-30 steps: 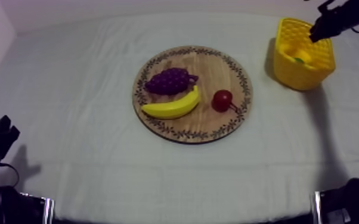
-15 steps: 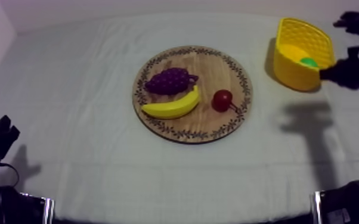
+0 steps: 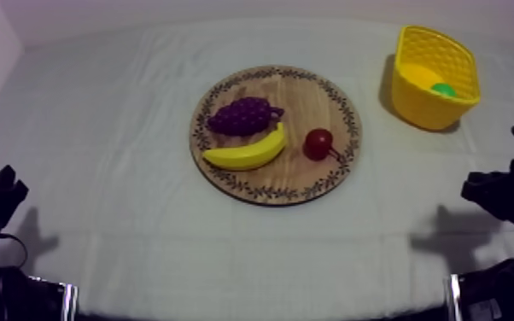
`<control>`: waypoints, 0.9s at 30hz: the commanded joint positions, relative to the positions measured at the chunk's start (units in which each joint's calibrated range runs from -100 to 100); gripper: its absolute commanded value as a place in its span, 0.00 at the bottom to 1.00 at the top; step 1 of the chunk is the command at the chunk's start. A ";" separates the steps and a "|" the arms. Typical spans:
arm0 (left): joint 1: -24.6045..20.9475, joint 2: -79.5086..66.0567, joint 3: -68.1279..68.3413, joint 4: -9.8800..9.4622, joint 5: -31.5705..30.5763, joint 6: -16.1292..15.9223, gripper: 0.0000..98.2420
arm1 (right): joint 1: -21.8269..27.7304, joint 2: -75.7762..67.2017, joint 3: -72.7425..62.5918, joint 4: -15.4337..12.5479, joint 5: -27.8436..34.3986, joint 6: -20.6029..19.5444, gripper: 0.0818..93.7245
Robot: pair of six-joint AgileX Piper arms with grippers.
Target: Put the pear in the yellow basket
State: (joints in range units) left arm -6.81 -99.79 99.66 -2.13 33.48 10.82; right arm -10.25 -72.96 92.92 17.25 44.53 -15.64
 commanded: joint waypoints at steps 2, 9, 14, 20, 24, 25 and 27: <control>-0.03 -0.04 0.00 0.01 -0.01 -0.03 0.00 | 2.63 -5.22 2.84 -2.73 -1.54 1.27 0.01; -0.03 -0.04 0.00 0.01 -0.01 -0.01 0.00 | 8.75 -12.03 5.58 -13.32 -3.65 13.02 0.01; -0.03 -0.04 0.00 0.01 -0.01 0.01 0.00 | 11.45 -17.83 5.72 -17.30 -2.83 16.69 0.01; -0.03 -0.04 0.00 0.01 -0.01 0.01 0.00 | 12.63 -22.12 6.67 -18.09 -6.04 21.64 0.01; -0.03 -0.04 0.00 0.01 -0.01 0.00 0.00 | 13.03 -22.57 6.81 -18.17 -6.61 25.60 0.01; -0.03 -0.04 0.00 0.01 -0.01 0.00 0.00 | 13.07 -22.61 6.82 -18.18 -6.67 26.21 0.01; -0.03 -0.04 0.00 0.01 -0.01 0.00 0.00 | 13.12 -22.66 6.84 -18.19 -6.73 26.90 0.01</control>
State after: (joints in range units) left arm -6.81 -99.79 99.66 -2.13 33.48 10.82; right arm 2.82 -95.55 99.72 -0.90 37.96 9.18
